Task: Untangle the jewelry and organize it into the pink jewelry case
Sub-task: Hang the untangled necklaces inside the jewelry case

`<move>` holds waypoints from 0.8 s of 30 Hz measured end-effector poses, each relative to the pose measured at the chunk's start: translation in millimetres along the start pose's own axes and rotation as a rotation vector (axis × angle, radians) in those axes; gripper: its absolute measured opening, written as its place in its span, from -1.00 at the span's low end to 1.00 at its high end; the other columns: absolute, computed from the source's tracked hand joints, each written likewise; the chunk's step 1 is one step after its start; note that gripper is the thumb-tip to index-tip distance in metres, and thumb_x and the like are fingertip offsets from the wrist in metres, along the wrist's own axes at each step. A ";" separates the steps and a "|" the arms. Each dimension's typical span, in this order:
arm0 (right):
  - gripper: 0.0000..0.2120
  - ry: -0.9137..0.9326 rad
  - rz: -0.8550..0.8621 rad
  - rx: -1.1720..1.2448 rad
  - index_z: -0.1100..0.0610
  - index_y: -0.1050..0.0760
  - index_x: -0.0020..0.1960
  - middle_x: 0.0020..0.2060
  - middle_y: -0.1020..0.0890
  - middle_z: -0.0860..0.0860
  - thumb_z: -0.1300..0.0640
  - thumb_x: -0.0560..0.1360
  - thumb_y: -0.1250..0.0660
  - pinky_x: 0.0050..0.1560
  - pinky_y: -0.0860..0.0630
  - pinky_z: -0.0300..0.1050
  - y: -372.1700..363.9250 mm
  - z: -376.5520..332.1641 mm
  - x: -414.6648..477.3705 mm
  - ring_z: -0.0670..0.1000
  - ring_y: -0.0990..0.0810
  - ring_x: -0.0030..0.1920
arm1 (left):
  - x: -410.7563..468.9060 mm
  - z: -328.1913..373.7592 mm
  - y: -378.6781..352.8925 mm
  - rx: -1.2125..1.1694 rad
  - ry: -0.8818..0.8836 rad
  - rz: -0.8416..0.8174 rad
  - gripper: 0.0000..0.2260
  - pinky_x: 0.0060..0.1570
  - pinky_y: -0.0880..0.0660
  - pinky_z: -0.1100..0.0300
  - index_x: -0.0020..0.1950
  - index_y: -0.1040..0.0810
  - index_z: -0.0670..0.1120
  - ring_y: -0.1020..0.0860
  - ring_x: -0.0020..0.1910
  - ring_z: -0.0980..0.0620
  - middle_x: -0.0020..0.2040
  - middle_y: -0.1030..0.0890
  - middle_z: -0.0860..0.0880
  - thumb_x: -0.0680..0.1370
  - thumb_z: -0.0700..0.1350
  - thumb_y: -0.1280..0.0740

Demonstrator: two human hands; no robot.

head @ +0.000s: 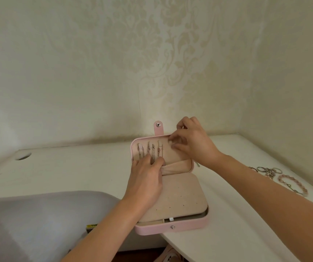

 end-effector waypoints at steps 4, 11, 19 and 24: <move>-0.85 0.015 -0.022 -0.016 0.18 -0.65 -0.20 -0.16 -0.37 -0.06 0.30 0.26 -0.54 -0.11 -0.20 -0.30 -5.1 0.0 3.3 -0.01 -0.31 -0.09 | 0.4 -0.2 -0.6 -0.005 0.004 -0.013 -0.89 -0.17 -0.25 0.14 -0.08 -0.54 -0.05 -0.47 -0.22 -0.11 -0.21 -0.46 -0.05 0.48 -0.25 -0.34; -0.89 -0.186 -0.059 0.248 0.15 -0.62 -0.02 -0.10 -0.50 -0.03 0.24 0.46 -0.43 -0.07 -0.40 -0.40 6.9 15.0 2.5 -0.14 -0.48 -0.15 | 1.4 -4.3 -2.5 0.038 0.074 -0.015 -0.91 -0.09 -0.20 0.13 -0.01 -0.55 -0.08 -0.46 -0.13 -0.13 -0.13 -0.49 -0.08 0.54 -0.21 -0.28; -0.73 -0.371 -0.378 0.101 0.11 -0.58 0.21 0.11 -0.65 -0.03 0.27 0.54 -0.30 0.01 -0.39 -0.49 10.4 76.3 -65.6 -0.09 -0.60 0.09 | 3.6 -10.6 -3.5 0.094 0.195 -0.037 -0.87 0.06 -0.26 0.06 0.05 -0.55 -0.08 -0.47 -0.01 -0.16 -0.05 -0.52 -0.10 0.56 -0.19 -0.24; -0.63 -0.184 -0.631 -0.014 0.02 -0.39 0.42 0.41 -0.36 -0.16 0.13 0.63 -0.17 0.30 -0.06 -0.55 3.7 63.4 -101.8 -0.23 -0.32 0.38 | 10.6 -17.3 -3.4 0.053 0.252 -0.099 -0.82 0.01 -0.18 0.12 0.14 -0.51 -0.02 -0.45 0.09 -0.12 0.05 -0.50 -0.08 0.61 -0.13 -0.17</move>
Point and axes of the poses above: each hand's wrist, its own x-axis towards the middle knuckle, its own y-axis out of the back of the hand, z = x × y, the point moved 4 cm from there along x, towards the middle knuckle
